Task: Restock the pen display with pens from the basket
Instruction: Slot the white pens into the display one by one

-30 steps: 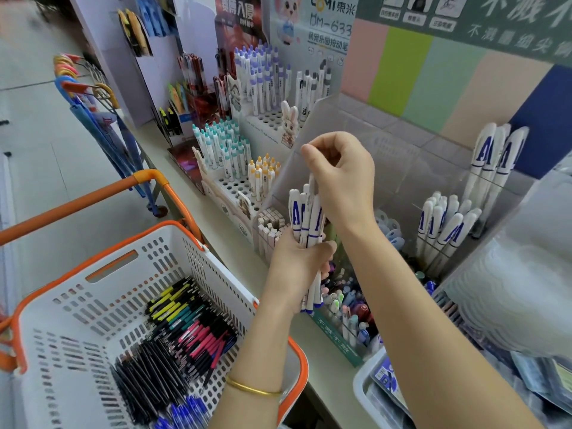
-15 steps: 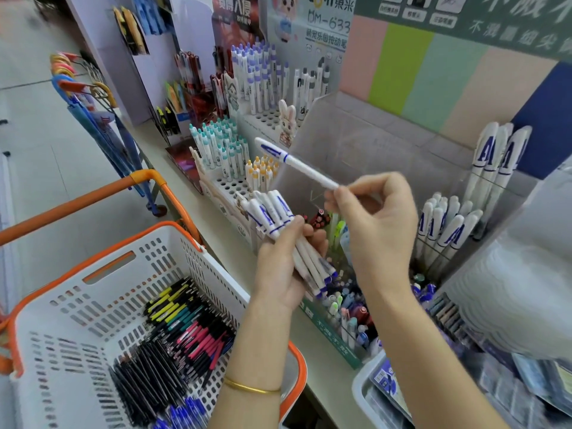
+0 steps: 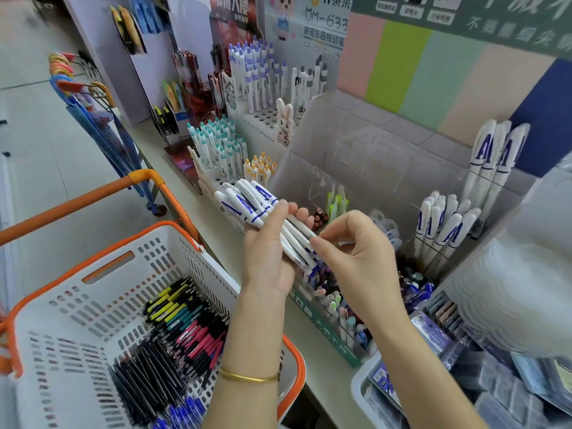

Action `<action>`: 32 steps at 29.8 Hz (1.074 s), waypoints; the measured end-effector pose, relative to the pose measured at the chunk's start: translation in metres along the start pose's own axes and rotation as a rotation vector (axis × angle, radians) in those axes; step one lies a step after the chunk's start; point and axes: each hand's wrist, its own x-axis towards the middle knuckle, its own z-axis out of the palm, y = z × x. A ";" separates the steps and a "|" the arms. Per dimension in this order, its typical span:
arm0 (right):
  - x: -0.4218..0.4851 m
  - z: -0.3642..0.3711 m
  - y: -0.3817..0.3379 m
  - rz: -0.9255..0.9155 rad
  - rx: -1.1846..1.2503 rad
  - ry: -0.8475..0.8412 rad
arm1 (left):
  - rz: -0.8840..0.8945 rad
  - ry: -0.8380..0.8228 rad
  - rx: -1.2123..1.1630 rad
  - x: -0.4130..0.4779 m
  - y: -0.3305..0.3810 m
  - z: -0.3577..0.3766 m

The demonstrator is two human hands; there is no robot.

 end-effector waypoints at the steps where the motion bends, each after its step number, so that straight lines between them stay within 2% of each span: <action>1: 0.001 0.000 0.000 0.006 -0.011 -0.046 | 0.021 0.018 0.064 0.000 0.000 0.000; 3: 0.005 0.000 0.000 0.001 -0.023 -0.095 | 0.069 0.062 0.209 0.001 -0.001 -0.002; 9: 0.027 0.001 -0.017 -0.097 -0.006 -0.006 | 0.403 0.135 0.874 0.004 -0.015 -0.007; 11: 0.033 0.003 -0.022 -0.120 0.030 0.007 | 0.443 0.126 1.007 0.001 -0.018 -0.007; 17: 0.040 0.005 -0.029 -0.202 -0.015 0.090 | 0.575 0.142 1.257 -0.006 -0.019 -0.007; 23: 0.048 0.010 -0.034 -0.249 -0.494 -0.026 | 0.558 0.177 1.379 -0.010 -0.019 -0.004; 25: 0.052 0.010 -0.038 -0.257 -0.572 -0.054 | 0.566 0.185 1.394 -0.011 -0.018 -0.003; 29: 0.063 0.007 -0.042 -0.181 -0.373 -0.139 | 0.550 0.158 1.417 -0.012 -0.018 -0.001; 32: 0.065 0.004 -0.045 -0.152 -0.268 -0.140 | 0.520 0.134 1.400 -0.013 -0.016 0.003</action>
